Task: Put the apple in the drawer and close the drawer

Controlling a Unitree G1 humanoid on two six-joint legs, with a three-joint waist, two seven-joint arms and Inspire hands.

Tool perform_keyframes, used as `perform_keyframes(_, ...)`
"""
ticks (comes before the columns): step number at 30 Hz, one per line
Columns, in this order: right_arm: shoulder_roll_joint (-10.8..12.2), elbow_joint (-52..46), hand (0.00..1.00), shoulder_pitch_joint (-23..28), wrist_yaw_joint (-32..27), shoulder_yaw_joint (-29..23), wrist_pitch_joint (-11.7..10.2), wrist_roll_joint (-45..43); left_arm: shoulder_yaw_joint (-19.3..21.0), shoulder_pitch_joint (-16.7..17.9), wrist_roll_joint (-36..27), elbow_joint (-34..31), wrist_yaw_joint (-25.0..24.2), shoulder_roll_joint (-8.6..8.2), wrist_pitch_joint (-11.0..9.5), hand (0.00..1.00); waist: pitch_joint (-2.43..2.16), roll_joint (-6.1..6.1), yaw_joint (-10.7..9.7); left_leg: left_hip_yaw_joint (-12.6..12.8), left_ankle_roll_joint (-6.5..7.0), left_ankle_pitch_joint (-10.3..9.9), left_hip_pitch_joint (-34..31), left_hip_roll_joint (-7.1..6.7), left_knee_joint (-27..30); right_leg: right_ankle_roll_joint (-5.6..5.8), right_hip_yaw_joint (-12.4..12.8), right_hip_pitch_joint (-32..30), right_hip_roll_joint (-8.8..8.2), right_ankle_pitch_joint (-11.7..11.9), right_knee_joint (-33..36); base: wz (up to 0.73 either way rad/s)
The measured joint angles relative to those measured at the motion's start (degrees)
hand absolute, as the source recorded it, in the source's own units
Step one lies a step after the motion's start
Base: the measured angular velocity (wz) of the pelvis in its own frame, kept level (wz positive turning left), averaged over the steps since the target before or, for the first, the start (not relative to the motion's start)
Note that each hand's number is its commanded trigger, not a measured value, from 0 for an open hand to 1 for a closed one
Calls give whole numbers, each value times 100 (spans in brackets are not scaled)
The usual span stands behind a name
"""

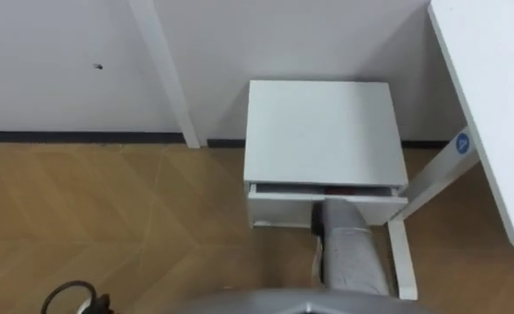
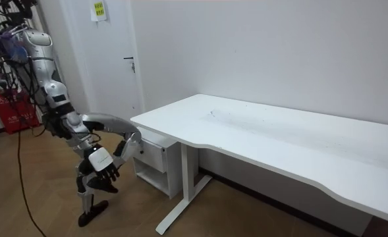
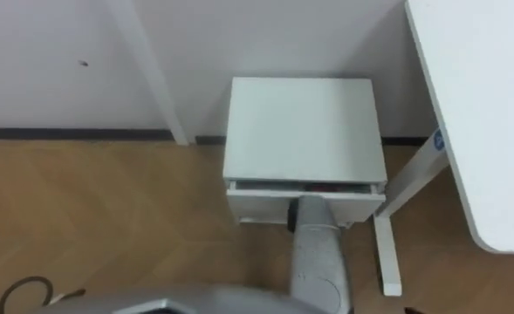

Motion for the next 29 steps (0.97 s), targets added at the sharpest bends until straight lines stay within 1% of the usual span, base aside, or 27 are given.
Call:
perform_keyframes(1, -18, 18, 0, -13, -6, 8, 71, 172, 26, 92, -4, -28, 0, -3, 7, 0, 15, -5, -11, -12, -16, -35, -15, -4, 40, 16, 60, 278, -43, -6, -443, 14)
perform_keyframes(2, -41, 24, 0, -30, -20, -9, 133, 335, 32, 159, -3, -47, -3, -7, 3, 0, 12, -46, -63, -88, -26, -31, -18, -32, 43, 70, 39, 867, -168, -25, -1396, 20)
perform_keyframes(3, -45, 25, 0, -32, -34, -20, 173, 392, 35, 217, -2, -48, 0, -5, 7, 0, 15, -70, -84, -121, -41, -25, -6, -39, 38, 112, 14, 1243, -211, -44, -2051, 28)
perform_keyframes(4, -44, 39, 0, -38, -56, -19, 218, 487, 38, 353, 20, -91, 13, 11, 11, 0, 30, -156, -83, -199, -129, -15, 37, -113, -10, 189, -70, 2070, -236, -91, -3582, 18)
perform_keyframes(5, -46, 38, 0, -53, -94, -33, 264, 508, 43, 474, 22, -106, 25, 4, 16, 0, 31, -260, -68, -225, -293, 13, 101, -174, -130, 223, -169, 2927, -227, -117, -5083, 9)
perform_keyframes(6, -37, 37, 0, -77, -156, -27, 288, 511, 40, 517, 7, -80, 33, 0, 54, 0, 21, -361, 7, -229, -479, 123, 203, -229, -411, 256, -185, 3655, -122, -175, -6471, 0)
perform_keyframes(7, -38, 29, 0, -96, -190, -27, 302, 511, 40, 512, -12, -81, 44, -6, 77, 0, 13, -400, 54, -228, -596, 193, 246, -236, -566, 268, -171, 3947, -32, -191, -7076, -12)
perform_keyframes(8, -37, 21, 0, -179, -250, -21, 317, 491, 37, 499, -15, -125, 103, -6, 81, 0, -16, -486, 165, -220, -839, 348, 306, -249, -879, 289, -162, 4364, 128, -212, -8054, -11)
perform_keyframes(9, -37, 20, 0, -232, -282, -21, 316, 486, 33, 472, -15, -162, 131, 2, 85, 0, -40, -484, 204, -220, -884, 427, 308, -249, -998, 290, -138, 4540, 197, -213, -8508, -10)
perform_keyframes(10, -38, 30, 0, -366, -365, -23, 314, 486, 29, 388, -25, -232, 188, 32, 79, 0, -25, -564, 269, -220, -754, 537, 297, -262, -1153, 292, -82, 4867, 302, -209, -9277, -8)
perform_keyframes(11, -35, 33, 0, -510, -402, -28, 307, 512, 27, 286, -54, -234, 267, 54, 76, 0, -30, -687, 349, -196, -685, 580, 299, -301, -1239, 294, -34, 5121, 322, -173, -9897, -11)
perform_keyframes(12, -35, 33, 0, -584, -406, -31, 288, 514, 26, 243, -71, -234, 292, 59, 76, 0, -43, -743, 387, -159, -682, 582, 305, -311, -1263, 260, 13, 5211, 327, -127, -10130, -17)
perform_keyframes(13, -33, 34, 0, -715, -405, -31, 215, 523, 24, 162, -74, -232, 335, 55, 65, 0, -52, -809, 416, -121, -682, 582, 316, -317, -1270, 248, 79, 5352, 340, 35, -10439, -11)
perform_keyframes(14, -32, 25, 0, -852, -402, -32, 99, 546, 22, 70, -84, -203, 340, 45, 33, 0, -43, -831, 415, -99, -666, 591, 362, -320, -1299, 245, 79, 5429, 339, 283, -10536, -8)
perform_keyframes(15, -33, 22, 0, -914, -396, -31, 52, 528, 23, 65, -86, -199, 341, 38, 10, 0, -42, -831, 424, -83, -665, 591, 388, -323, -1324, 260, 73, 5434, 335, 302, -10524, -6)
perform_keyframes(16, -26, 20, 0, -1000, -358, -29, -20, 474, 25, 8, -85, -203, 343, 34, -52, 0, -45, -809, 431, -81, -664, 593, 428, -320, -1370, 271, 61, 5453, 341, 269, -10525, -8)
perform_keyframes(17, -12, 18, 0, -1053, -308, -29, -88, 455, 32, -54, -85, -206, 355, 34, -101, 0, -34, -783, 439, -63, -662, 594, 467, -320, -1378, 292, 61, 5499, 340, 205, -10528, -7)
perform_keyframes(19, 4, 27, 0, -1054, -185, -17, -126, 452, 33, -71, -80, -206, 355, 33, -156, 0, -33, -753, 482, -45, -649, 601, 509, -323, -1402, 265, 49, 5562, 339, 95, -10525, -7)
perform_keyframes(21, 54, 64, 0, -1046, -108, -16, -108, 463, 53, -62, -72, -205, 342, 22, -155, 0, -26, -743, 525, -45, -649, 601, 549, -323, -1403, 247, 38, 5607, 353, -11, -10529, -6)
perform_keyframes(22, 89, 70, 0, -998, -55, -16, -97, 482, 80, -50, -71, -204, 328, -3, -153, 0, -21, -735, 527, -59, -647, 600, 551, -315, -1412, 242, 29, 5610, 399, -60, -10530, 0)
perform_keyframes(24, 125, 85, 0, -960, 6, -16, -60, 517, 93, -39, -72, -204, 288, -55, -152, 0, 0, -712, 524, -95, -577, 592, 547, -276, -1426, 200, -23, 5607, 446, -103, -10532, 2)
perform_keyframes(25, 143, 101, 0, -928, 11, -14, -56, 530, 92, -36, -69, -206, 237, -85, -152, 0, 13, -679, 523, -105, -448, 571, 548, -246, -1454, 178, -99, 5605, 483, -149, -10533, 0)
perform_keyframes(26, 166, 110, 0, -905, 20, -14, -52, 546, 92, -31, -72, -205, 209, -108, -151, 0, 27, -653, 523, -104, -371, 541, 546, -214, -1455, 159, -118, 5604, 521, -190, -10533, 0)
perform_keyframes(27, 177, 107, 0, -890, 33, -13, -52, 566, 92, -12, -68, -205, 202, -118, -151, 0, 24, -644, 525, -104, -372, 541, 547, -203, -1456, 148, -123, 5604, 530, -201, -10534, 0)
perform_keyframes(29, 181, 104, 0, -833, 78, -12, -53, 669, 92, 48, -45, -206, 179, -186, -151, 0, -3, -609, 519, -107, -405, 538, 553, -188, -1467, 95, -143, 5610, 540, -253, -10533, 0)
